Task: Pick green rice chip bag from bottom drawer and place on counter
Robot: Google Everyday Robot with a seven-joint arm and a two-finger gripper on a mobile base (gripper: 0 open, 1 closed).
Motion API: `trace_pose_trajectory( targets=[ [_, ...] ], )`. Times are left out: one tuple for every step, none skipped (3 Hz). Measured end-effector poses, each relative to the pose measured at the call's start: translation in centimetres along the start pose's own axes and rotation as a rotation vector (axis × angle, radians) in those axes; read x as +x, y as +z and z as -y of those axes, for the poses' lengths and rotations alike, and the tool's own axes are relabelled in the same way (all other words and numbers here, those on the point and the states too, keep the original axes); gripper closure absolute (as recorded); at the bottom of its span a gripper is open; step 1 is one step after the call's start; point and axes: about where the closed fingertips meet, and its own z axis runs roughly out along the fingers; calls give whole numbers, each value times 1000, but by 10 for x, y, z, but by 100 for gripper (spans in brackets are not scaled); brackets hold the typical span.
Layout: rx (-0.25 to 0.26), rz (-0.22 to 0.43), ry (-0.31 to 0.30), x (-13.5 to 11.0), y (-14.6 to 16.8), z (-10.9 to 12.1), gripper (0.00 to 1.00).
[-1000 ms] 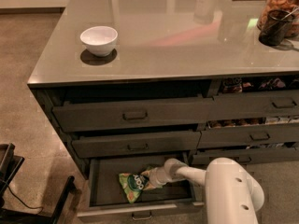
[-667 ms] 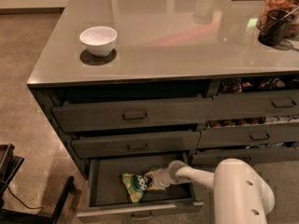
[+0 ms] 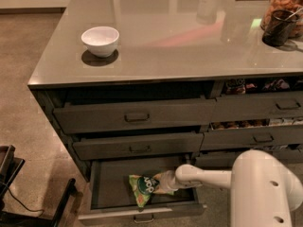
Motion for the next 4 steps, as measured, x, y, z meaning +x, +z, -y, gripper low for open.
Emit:
trace_pose_trajectory(
  targets=[
    [44, -59, 1, -20, -46, 10, 100],
    [119, -89, -39, -53, -101, 25, 100],
    [144, -95, -78, -70, -125, 36, 100],
    [145, -94, -78, -70, -124, 36, 100]
  ],
)
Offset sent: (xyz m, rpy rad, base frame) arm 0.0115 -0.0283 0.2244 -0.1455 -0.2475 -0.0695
